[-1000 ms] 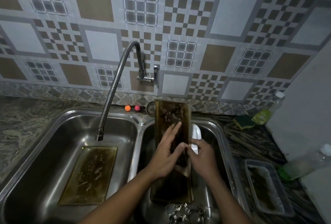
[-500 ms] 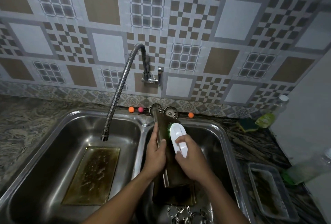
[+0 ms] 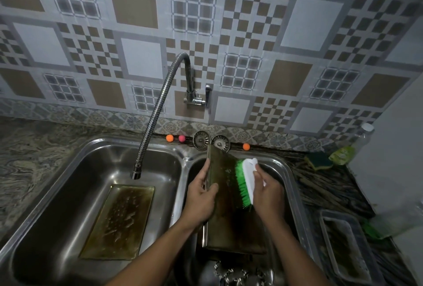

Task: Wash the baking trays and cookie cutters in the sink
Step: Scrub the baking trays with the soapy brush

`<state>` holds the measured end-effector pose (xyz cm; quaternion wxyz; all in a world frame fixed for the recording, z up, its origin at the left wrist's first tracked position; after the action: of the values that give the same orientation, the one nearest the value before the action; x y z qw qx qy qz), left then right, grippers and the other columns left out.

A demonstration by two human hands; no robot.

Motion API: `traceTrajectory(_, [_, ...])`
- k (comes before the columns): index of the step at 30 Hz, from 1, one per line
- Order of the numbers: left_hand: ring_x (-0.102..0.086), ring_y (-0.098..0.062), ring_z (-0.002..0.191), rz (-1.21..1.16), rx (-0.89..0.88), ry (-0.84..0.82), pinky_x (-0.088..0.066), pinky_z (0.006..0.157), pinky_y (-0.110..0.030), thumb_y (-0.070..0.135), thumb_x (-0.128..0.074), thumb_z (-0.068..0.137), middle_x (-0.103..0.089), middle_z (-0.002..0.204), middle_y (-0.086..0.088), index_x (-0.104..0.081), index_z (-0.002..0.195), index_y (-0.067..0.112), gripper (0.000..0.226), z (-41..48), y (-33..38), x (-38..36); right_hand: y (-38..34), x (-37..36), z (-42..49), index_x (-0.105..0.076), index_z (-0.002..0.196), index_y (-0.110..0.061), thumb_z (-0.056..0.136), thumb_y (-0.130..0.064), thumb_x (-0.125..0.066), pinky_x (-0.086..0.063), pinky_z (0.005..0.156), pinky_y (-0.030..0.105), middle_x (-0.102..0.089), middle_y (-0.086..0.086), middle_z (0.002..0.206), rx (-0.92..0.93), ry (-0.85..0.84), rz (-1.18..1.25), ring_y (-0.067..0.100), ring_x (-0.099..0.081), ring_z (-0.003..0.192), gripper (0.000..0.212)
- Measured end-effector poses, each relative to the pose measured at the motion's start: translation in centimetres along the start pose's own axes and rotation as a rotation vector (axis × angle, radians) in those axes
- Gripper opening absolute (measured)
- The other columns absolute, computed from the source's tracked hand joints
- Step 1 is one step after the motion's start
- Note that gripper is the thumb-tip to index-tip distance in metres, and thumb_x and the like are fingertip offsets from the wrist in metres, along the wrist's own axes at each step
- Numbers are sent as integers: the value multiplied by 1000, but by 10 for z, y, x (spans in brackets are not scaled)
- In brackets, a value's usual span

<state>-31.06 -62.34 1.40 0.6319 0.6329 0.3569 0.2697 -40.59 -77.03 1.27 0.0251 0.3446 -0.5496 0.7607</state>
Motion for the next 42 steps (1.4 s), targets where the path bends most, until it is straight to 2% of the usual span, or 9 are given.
traceTrajectory(5, [-61,-30,78,10,23,-62,-50,71,-39,-9,-48,96,-70,118,16,-34,150,31,68,2,-2,-2,-22,-9,26,-61,130,-16,100,-27,-51,-43,80,23,-64,6,128,-44,1,81,21,-61,106,34])
traceTrajectory(7, [-65,-14,110,11,-1,-7,-52,97,-34,-4,-47,98,-64,129,14,-36,148,27,60,4,5,-2,-45,-20,20,-61,131,-17,100,-27,-51,-42,71,19,-65,3,125,11,-34,129,12,-59,97,34])
traceTrajectory(10, [-57,5,118,-6,-54,71,-47,99,-18,7,-43,103,-58,135,8,-36,144,29,47,12,15,-1,-62,-24,-2,-61,131,-21,99,-28,-51,-41,78,6,-64,-9,125,139,-80,191,0,-58,105,34])
traceTrajectory(14, [-46,-9,135,13,-98,162,-38,114,-40,26,-45,102,-50,147,8,-41,147,32,46,21,12,12,-36,-15,-32,-63,127,-23,98,-22,-55,-42,87,5,-60,-22,119,191,-86,179,-19,-54,105,30])
traceTrajectory(17, [-44,-7,137,34,-73,155,-36,116,-41,24,-47,102,-47,148,10,-41,146,35,47,20,7,20,-5,-10,-27,-61,129,-23,99,-24,-53,-51,82,16,-65,-12,119,78,-54,116,-11,-60,95,31])
traceTrajectory(23, [-48,25,112,47,-142,22,-37,89,0,3,-44,102,-51,124,31,-35,145,19,47,1,10,0,-9,-7,20,-61,130,-17,100,-27,-50,-51,84,31,-68,3,121,-71,47,114,25,-64,105,33])
traceTrajectory(26, [-51,19,115,18,-129,47,-40,91,-4,5,-43,103,-53,126,31,-36,144,25,46,6,11,-4,-49,-20,27,-59,132,-18,101,-27,-49,-45,62,18,-64,-5,110,7,-19,158,14,-59,88,34])
traceTrajectory(33, [-55,-10,128,-100,-94,245,-45,106,-31,29,-38,106,-57,141,2,-45,146,25,41,34,17,6,-65,-30,-31,-62,129,-21,100,-26,-51,-43,98,13,-62,-17,127,202,-124,282,-7,-55,118,32])
traceTrajectory(42, [-50,-10,133,-82,-82,285,-38,114,-41,18,-48,103,-55,142,9,-45,144,30,43,30,9,14,-24,-15,-30,-61,130,-23,99,-25,-52,-40,83,3,-64,-12,124,38,-33,212,-3,-57,110,32])
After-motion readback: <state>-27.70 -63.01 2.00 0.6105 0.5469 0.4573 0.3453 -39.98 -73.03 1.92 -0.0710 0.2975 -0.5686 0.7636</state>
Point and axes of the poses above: each hand's wrist, its own z-axis towards the middle knuckle, its own x-axis out of the back of the hand, y = z × x, the point moved 1 cm from there along z, towards the middle knuckle
